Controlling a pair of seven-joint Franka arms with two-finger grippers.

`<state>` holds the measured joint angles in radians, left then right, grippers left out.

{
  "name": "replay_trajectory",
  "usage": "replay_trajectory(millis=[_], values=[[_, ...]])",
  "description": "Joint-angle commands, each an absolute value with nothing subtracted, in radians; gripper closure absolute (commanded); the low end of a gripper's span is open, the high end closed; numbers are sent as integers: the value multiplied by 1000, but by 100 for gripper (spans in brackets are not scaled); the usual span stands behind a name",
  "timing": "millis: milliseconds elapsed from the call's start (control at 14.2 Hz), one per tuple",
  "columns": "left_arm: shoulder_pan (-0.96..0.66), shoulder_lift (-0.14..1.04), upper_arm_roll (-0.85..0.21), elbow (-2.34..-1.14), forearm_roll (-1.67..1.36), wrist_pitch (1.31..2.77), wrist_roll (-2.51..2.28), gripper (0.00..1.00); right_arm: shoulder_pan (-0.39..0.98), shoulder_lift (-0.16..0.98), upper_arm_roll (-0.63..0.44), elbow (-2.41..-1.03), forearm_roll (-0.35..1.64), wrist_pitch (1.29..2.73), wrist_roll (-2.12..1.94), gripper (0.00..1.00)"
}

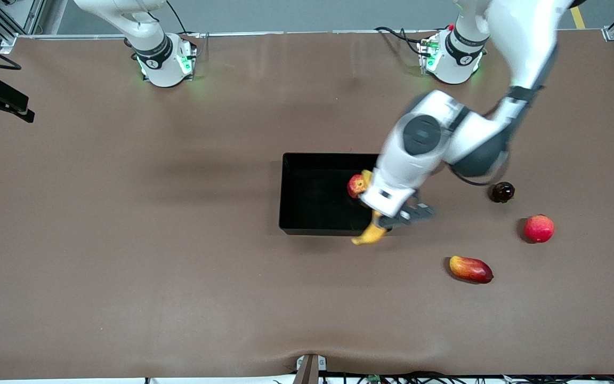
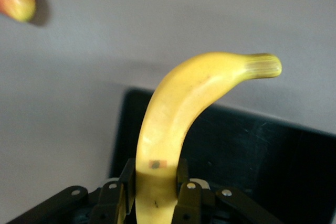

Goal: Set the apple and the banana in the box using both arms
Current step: 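Lift the banana with the left gripper and carry it over the box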

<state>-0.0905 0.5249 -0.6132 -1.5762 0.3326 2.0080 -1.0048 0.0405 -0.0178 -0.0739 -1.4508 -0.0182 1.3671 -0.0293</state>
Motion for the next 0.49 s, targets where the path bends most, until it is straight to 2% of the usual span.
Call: replay_trajectory(millis=[0,282,423], values=[[-179,528,-607,-1655,392,2078,-1173,100,17,-31,-69,-1457,-18,1381,-41,0],[-316,629,-600,-1661,491,2149,-1388,100,5,-31,-69,-1457,-8,1384,-41,0],[-330,676,-598,-1657,547,2175,-1431,100,3,-31,-69,-1457,-8,1384,-41,0]])
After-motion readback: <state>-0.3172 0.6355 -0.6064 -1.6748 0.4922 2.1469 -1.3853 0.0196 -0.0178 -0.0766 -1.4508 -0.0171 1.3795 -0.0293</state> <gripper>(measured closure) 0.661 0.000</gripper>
